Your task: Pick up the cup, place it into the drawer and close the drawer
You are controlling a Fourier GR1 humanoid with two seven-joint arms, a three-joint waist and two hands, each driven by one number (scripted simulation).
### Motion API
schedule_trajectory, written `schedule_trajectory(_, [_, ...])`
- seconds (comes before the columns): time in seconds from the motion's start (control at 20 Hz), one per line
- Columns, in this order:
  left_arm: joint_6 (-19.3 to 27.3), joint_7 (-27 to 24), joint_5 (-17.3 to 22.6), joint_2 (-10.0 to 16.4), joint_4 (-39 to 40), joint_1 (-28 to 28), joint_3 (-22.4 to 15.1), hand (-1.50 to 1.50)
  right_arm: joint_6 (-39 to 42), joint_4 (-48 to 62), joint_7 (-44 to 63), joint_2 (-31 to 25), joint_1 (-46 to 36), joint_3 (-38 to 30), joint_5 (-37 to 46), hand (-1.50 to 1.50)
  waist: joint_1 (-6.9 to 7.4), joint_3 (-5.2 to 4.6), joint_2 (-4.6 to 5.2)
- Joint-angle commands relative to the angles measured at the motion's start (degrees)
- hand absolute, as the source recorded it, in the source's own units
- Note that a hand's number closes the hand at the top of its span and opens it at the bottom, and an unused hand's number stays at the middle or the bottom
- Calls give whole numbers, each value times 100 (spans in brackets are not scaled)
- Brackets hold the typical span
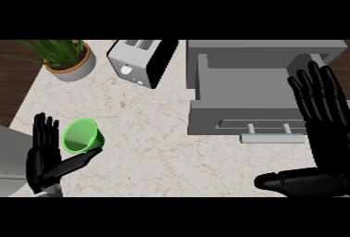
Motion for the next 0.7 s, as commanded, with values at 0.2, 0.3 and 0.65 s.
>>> schedule_trajectory(0.2, [-30, -646, 137, -15, 871, -196, 108, -150, -58, -241, 246, -21, -79, 22, 36, -150, -1, 0, -2])
schedule_trajectory(0.3, [14, -724, 171, 0, 1102, -422, 126, -150, -76, 94, 96, 97, -106, 154, 110, -150, 0, 0, -1])
schedule_trajectory(0.65, [-330, -1574, 311, 206, 2333, -599, 348, -150, 235, -251, 245, -201, 107, -309, -377, -150, -15, -1, 0])
